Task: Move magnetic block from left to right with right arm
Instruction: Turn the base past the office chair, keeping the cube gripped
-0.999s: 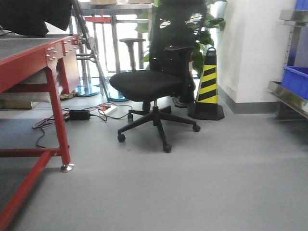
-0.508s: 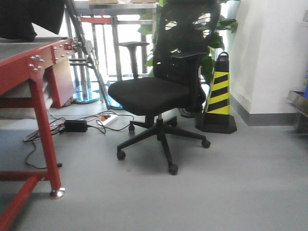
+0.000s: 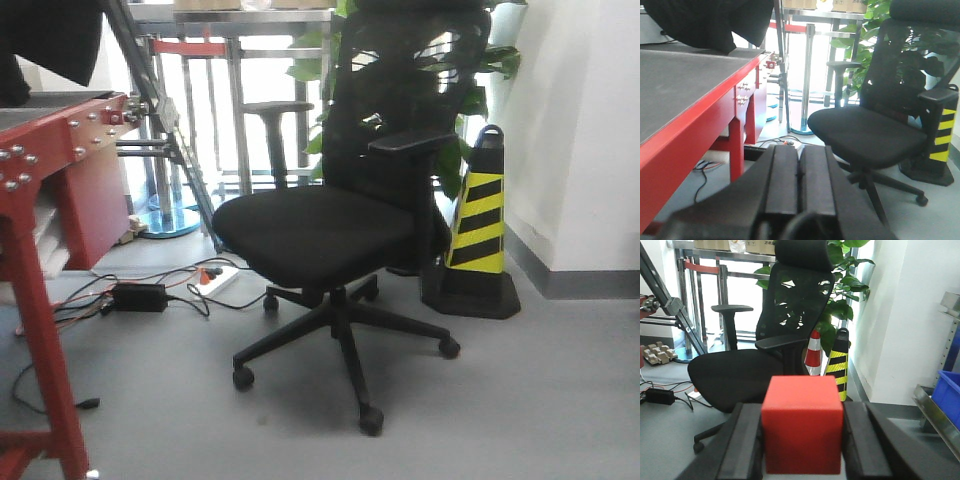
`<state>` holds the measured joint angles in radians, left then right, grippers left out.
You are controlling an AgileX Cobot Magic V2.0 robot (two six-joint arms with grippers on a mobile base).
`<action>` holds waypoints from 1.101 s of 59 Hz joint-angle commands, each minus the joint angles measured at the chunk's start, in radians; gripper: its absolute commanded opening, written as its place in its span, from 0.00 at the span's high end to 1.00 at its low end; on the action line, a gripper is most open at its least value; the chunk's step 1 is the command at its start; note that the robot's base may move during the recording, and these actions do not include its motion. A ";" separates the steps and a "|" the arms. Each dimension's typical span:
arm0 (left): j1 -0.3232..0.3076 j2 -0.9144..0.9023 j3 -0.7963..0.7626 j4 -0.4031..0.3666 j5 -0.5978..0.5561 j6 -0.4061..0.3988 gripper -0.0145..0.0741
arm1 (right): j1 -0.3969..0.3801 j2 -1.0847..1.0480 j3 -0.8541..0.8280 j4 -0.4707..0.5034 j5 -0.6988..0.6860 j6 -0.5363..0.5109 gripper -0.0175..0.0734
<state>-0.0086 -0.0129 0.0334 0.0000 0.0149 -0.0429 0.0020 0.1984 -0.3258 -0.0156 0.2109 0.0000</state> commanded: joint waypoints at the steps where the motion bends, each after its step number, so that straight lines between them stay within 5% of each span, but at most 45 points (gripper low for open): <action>1: 0.000 -0.012 0.008 0.000 -0.090 -0.004 0.97 | -0.005 0.012 -0.027 -0.011 -0.096 0.000 0.60; 65: 0.000 -0.012 0.008 0.000 -0.090 -0.004 0.97 | -0.005 0.012 -0.027 -0.011 -0.096 0.000 0.60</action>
<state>-0.0086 -0.0129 0.0334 0.0000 0.0149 -0.0429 0.0020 0.1984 -0.3258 -0.0156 0.2109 0.0000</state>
